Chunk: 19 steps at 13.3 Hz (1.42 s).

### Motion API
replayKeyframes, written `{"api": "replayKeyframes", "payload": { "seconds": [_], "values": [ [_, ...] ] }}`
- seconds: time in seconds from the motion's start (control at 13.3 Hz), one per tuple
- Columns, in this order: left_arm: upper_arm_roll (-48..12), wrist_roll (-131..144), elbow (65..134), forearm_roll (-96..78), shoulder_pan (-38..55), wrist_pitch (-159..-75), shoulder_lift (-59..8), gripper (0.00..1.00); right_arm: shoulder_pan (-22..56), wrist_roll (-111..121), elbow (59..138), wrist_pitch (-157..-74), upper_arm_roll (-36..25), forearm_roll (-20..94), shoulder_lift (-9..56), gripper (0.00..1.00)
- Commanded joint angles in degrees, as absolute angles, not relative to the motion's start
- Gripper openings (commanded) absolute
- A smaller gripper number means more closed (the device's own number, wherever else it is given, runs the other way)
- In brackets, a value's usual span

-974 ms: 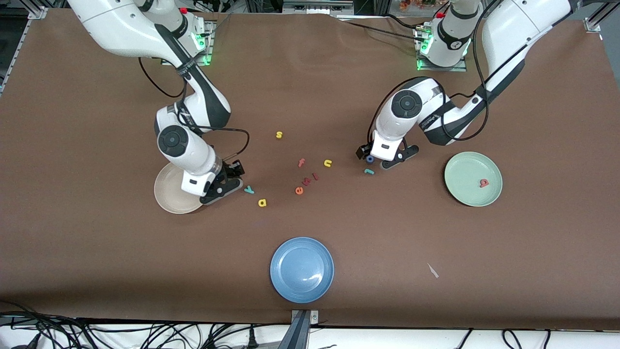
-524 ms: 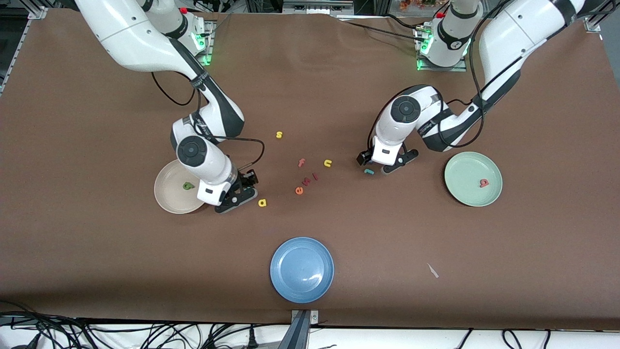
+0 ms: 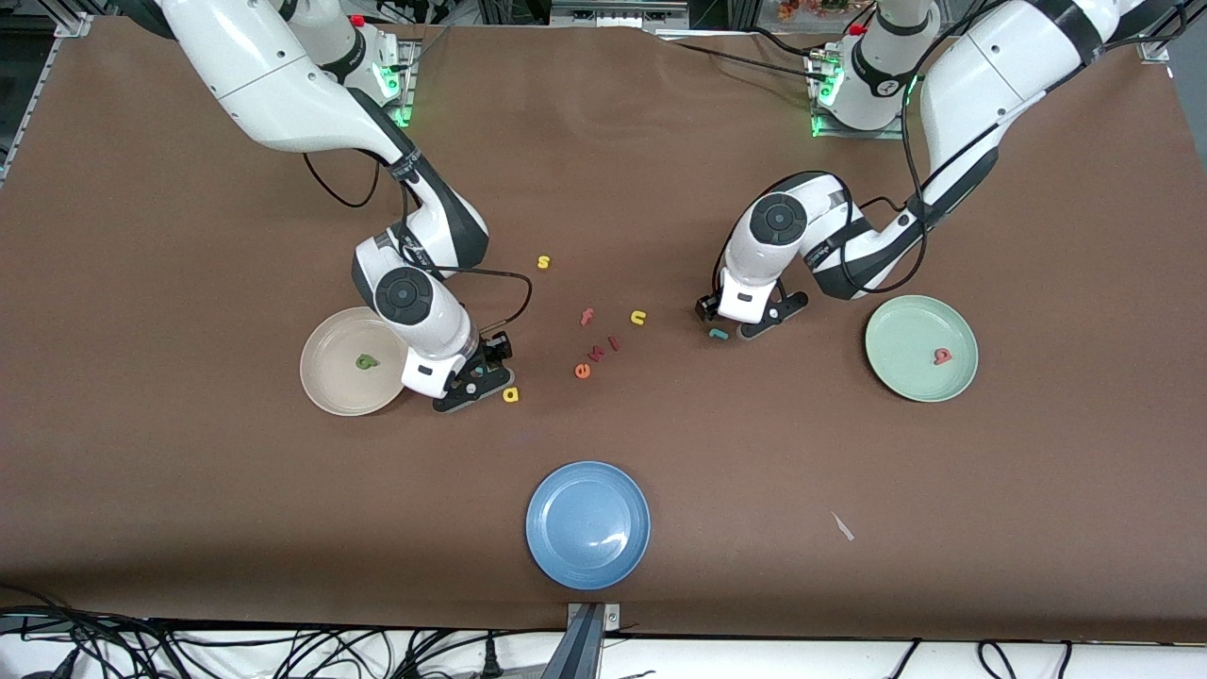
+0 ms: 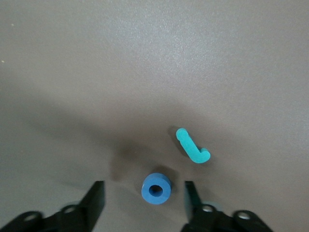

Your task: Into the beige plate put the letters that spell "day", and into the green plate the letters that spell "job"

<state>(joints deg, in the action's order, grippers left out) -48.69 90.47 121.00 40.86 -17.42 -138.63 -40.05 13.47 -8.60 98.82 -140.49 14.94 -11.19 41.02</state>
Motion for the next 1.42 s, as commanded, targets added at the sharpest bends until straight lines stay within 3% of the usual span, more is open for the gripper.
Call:
{"api": "replayKeyframes", "payload": {
  "seconds": [0.0, 0.22, 0.37, 0.52, 0.75, 0.9, 1.2, 1.35],
  "values": [
    [-48.4, 91.8, 120.1, 42.5, -16.9, -138.8, -40.6, 0.46, 13.5, -10.4, 100.8, -143.1, 14.9, -12.6, 41.1, 0.66],
    [-48.2, 92.4, 119.6, 42.6, -16.9, -139.8, -41.4, 0.45, 13.5, -10.4, 103.1, -145.0, 14.7, -12.6, 41.1, 0.65],
    [-47.8, 94.0, 119.6, 43.3, -16.8, -140.9, -41.7, 0.45, 13.5, -10.4, 103.5, -145.7, 14.6, -12.7, 41.1, 0.58],
    [-47.8, 94.0, 119.6, 43.3, -16.8, -140.9, -41.8, 0.37, 13.5, -10.4, 103.5, -145.7, 14.5, -12.7, 41.1, 0.47],
    [-47.8, 94.0, 119.7, 43.3, -16.8, -140.9, -41.7, 0.17, 13.5, -10.4, 103.4, -145.7, 14.4, -12.7, 41.1, 0.42],
    [-47.8, 93.9, 119.8, 43.4, -16.8, -140.9, -41.7, 0.04, 13.5, -10.0, 103.4, -145.7, 14.4, -12.7, 41.1, 0.29],
    [-49.1, 92.4, 120.4, 43.1, -21.0, -137.3, -38.6, 0.02, 13.5, -9.7, 103.4, -145.5, 14.1, -12.7, 41.0, 0.15],
    [-55.9, 87.6, 120.1, 42.4, -29.1, -131.5, -38.1, 0.02, 13.4, -8.3, 103.4, -145.3, 13.2, -12.7, 40.3, 0.13]
  ]
}}
